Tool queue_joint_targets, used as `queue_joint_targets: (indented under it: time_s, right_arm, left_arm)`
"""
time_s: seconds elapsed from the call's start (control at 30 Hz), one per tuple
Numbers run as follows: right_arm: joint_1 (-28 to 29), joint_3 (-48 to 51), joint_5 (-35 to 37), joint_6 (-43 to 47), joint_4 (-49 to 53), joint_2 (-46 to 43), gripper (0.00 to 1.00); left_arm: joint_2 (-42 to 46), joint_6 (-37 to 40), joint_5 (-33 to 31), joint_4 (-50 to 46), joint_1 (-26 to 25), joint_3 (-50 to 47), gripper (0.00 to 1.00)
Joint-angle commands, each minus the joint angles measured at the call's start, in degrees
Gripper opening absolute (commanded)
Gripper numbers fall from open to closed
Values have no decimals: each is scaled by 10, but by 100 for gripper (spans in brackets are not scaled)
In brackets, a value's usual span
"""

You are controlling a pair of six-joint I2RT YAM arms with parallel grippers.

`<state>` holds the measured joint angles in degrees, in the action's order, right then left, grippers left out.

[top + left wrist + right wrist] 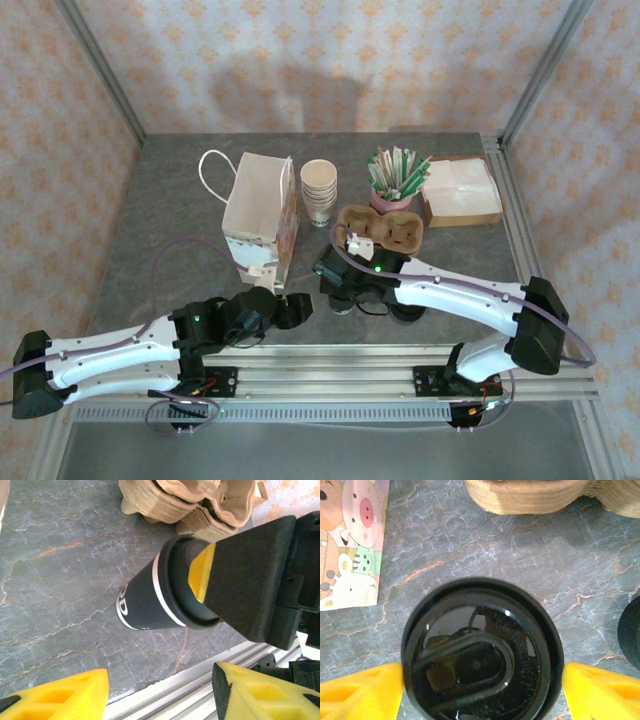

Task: Pack the takeout coffee

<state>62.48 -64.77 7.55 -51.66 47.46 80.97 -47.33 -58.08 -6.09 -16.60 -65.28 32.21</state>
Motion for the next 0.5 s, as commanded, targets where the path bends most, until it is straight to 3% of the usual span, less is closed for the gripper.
queue_joint_targets:
  time_s: [0.0, 0.27, 0.47]
  right_arm:
    - [-2, -8, 23, -6, -5, -13, 80]
    - [-2, -5, 41, 2, 8, -45, 75]
    - [-2, 58, 24, -24, 16, -119, 69]
  left_arm:
    - [-6, -14, -26, -17, -5, 17, 57]
    - [-26, -16, -33, -30, -6, 36, 57]
    - [-102, 5, -24, -55, -6, 98, 51]
